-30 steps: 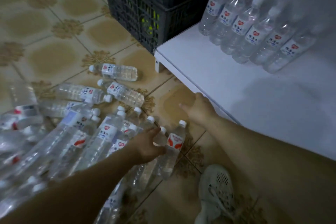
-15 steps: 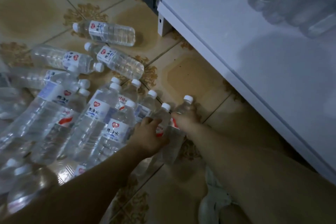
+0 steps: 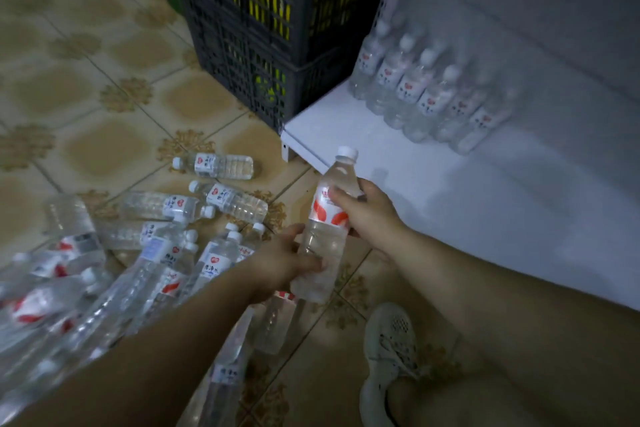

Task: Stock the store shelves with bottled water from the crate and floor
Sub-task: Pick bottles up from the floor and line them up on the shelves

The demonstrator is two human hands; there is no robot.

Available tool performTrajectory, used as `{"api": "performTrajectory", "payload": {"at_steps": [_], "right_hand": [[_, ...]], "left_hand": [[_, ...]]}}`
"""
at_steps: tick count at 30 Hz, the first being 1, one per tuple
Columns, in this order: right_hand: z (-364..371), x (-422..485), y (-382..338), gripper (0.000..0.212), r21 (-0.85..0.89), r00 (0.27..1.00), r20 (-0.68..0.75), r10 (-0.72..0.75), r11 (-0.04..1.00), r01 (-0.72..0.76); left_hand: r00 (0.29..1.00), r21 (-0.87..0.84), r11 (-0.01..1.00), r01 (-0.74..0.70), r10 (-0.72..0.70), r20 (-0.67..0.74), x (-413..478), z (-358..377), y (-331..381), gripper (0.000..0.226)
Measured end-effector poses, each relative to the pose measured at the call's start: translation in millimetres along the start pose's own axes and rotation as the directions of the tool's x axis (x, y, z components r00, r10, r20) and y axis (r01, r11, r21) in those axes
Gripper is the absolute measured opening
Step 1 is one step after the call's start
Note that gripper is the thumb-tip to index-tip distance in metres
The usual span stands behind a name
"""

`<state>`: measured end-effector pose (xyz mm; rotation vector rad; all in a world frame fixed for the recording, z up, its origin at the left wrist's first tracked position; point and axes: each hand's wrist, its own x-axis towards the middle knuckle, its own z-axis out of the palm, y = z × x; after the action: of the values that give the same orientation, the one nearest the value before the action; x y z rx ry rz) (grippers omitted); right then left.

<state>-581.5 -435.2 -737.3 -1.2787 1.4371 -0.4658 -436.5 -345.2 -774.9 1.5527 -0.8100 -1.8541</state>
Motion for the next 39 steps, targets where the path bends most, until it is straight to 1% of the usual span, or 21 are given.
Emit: {"api": "performTrajectory", "payload": {"at_steps": [2, 3, 5, 7, 10, 14, 16, 18, 22, 24, 27, 29, 31, 33, 36, 37, 39], "right_hand": [[-14.7, -28.4, -38.9, 0.038, 0.078, 0.999, -0.002, -0.038, 0.996, 0.038], [-21.9, -43.8, -59.2, 0.04, 0.098, 0.998, 0.004, -0.064, 0.993, 0.063], [-38.1, -75.2, -98.3, 0.036, 0.133, 0.99, 0.01, -0.143, 0.981, 0.141], [-55.6, -107.6, -134.0, 0.031, 0.147, 0.973, -0.021, -0.231, 0.962, 0.231], [-78.5, -152.5, -176.5, 0.035, 0.112, 0.926, -0.073, -0.369, 0.92, 0.376], [-107.1, -209.8, -214.6, 0.042, 0.043, 0.834, -0.174, -0.523, 0.843, 0.537], [-121.4, -231.7, -227.0, 0.051, 0.036, 0.804, -0.221, -0.551, 0.82, 0.572], [-135.9, -249.6, -235.1, 0.055, 0.056, 0.784, -0.245, -0.57, 0.799, 0.599], [-166.6, -281.6, -239.2, 0.065, 0.046, 0.798, -0.204, -0.566, 0.809, 0.586], [-180.8, -293.6, -241.4, 0.061, 0.033, 0.797, -0.216, -0.564, 0.812, 0.583], [-200.9, -305.2, -247.2, 0.054, -0.003, 0.761, -0.296, -0.578, 0.797, 0.604], [-215.8, -307.0, -250.5, 0.048, 0.009, 0.742, -0.336, -0.58, 0.786, 0.619], [-230.0, -304.2, -252.6, 0.047, 0.033, 0.731, -0.37, -0.573, 0.779, 0.627], [-242.8, -295.5, -255.5, 0.056, 0.032, 0.717, -0.407, -0.566, 0.776, 0.63], [-262.8, -271.8, -257.4, 0.071, -0.001, 0.698, -0.469, -0.541, 0.791, 0.612], [-270.1, -262.0, -257.1, 0.075, -0.012, 0.694, -0.487, -0.531, 0.798, 0.602], [-283.8, -240.8, -255.5, 0.081, -0.019, 0.694, -0.508, -0.51, 0.812, 0.583]], "left_hand": [[0.997, -0.003, 0.998, -0.06, 0.06, 0.046, -30.0, 1.0, 34.8, 0.065], [0.994, 0.01, 0.995, -0.102, 0.101, 0.053, -45.6, 3.0, 52.6, 0.063], [0.981, 0.043, 0.981, -0.187, 0.184, 0.057, -77.2, 10.0, 88.1, 0.061], [0.968, 0.092, 0.965, -0.246, 0.241, 0.067, -109.0, 18.8, 121.4, 0.067], [0.941, 0.171, 0.926, -0.337, 0.327, 0.087, -153.8, 32.5, 165.8, 0.071], [0.875, 0.242, 0.841, -0.483, 0.46, 0.147, -204.8, 56.8, 211.5, 0.073], [0.847, 0.267, 0.804, -0.531, 0.508, 0.157, -223.5, 69.8, 228.2, 0.07], [0.823, 0.279, 0.775, -0.567, 0.541, 0.171, -238.1, 83.1, 243.0, 0.071], [0.775, 0.305, 0.714, -0.63, 0.598, 0.202, -255.4, 110.6, 269.7, 0.061], [0.765, 0.312, 0.699, -0.644, 0.604, 0.224, -257.8, 125.2, 280.7, 0.058], [0.748, 0.294, 0.688, -0.663, 0.608, 0.265, -254.1, 148.0, 292.6, 0.056], [0.729, 0.281, 0.672, -0.685, 0.623, 0.285, -247.7, 161.6, 302.8, 0.058], [0.713, 0.319, 0.638, -0.701, 0.64, 0.286, -237.8, 173.1, 314.3, 0.058], [0.714, 0.468, 0.562, -0.682, 0.652, 0.256, -224.0, 180.3, 325.4, 0.056], [0.763, 0.766, 0.359, -0.533, 0.596, 0.25, -196.7, 181.9, 341.9, 0.063], [0.78, 0.825, 0.299, -0.48, 0.575, 0.246, -186.8, 180.3, 347.9, 0.065], [0.794, 0.884, 0.221, -0.412, 0.564, 0.229, -166.4, 176.0, 360.7, 0.066]]}}
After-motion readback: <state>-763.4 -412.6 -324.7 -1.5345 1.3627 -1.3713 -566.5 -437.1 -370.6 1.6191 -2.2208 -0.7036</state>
